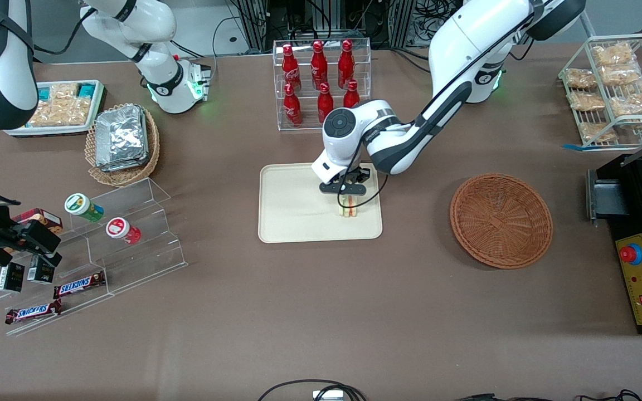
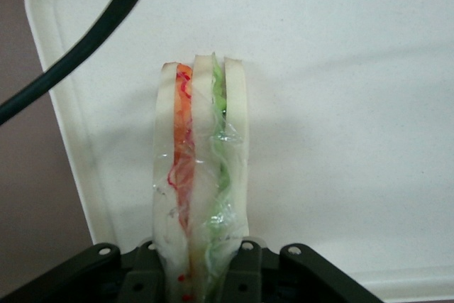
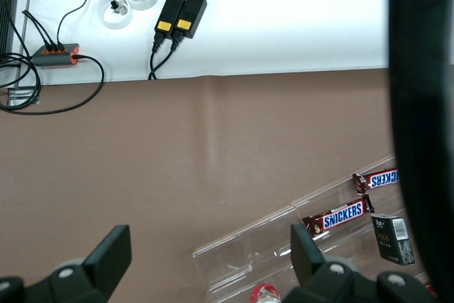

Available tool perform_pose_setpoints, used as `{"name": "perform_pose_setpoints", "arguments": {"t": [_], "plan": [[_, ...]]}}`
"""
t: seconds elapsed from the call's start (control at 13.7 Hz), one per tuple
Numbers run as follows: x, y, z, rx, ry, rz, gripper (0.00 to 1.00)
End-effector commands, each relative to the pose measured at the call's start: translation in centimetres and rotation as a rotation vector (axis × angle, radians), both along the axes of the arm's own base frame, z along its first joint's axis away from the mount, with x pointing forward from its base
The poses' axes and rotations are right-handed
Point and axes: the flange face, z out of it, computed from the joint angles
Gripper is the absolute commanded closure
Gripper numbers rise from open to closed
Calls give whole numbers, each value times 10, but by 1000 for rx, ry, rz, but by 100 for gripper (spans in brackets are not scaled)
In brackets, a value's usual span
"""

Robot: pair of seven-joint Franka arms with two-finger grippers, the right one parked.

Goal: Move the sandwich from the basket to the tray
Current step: 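Lower the sandwich onto the tray and open the left gripper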

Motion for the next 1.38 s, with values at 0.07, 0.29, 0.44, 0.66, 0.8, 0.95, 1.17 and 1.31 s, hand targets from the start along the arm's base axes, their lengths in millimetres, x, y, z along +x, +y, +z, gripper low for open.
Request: {"name": "perform_pose_setpoints", "arguments": {"t": [0.07, 0.29, 0.44, 0.66, 0.8, 0.95, 1.17, 1.31], "plan": [[3, -7, 0, 8, -19, 23, 71], [3, -6, -1, 17, -17, 30, 27], [4, -6, 5, 13, -26, 31, 17], [28, -11, 28, 20, -42, 72, 5], [45, -13, 45, 9, -51, 106, 1], [53, -11, 56, 5, -64, 121, 1], [74, -5, 77, 45, -75, 191, 1], [102, 20, 91, 66, -90, 285, 1]]}}
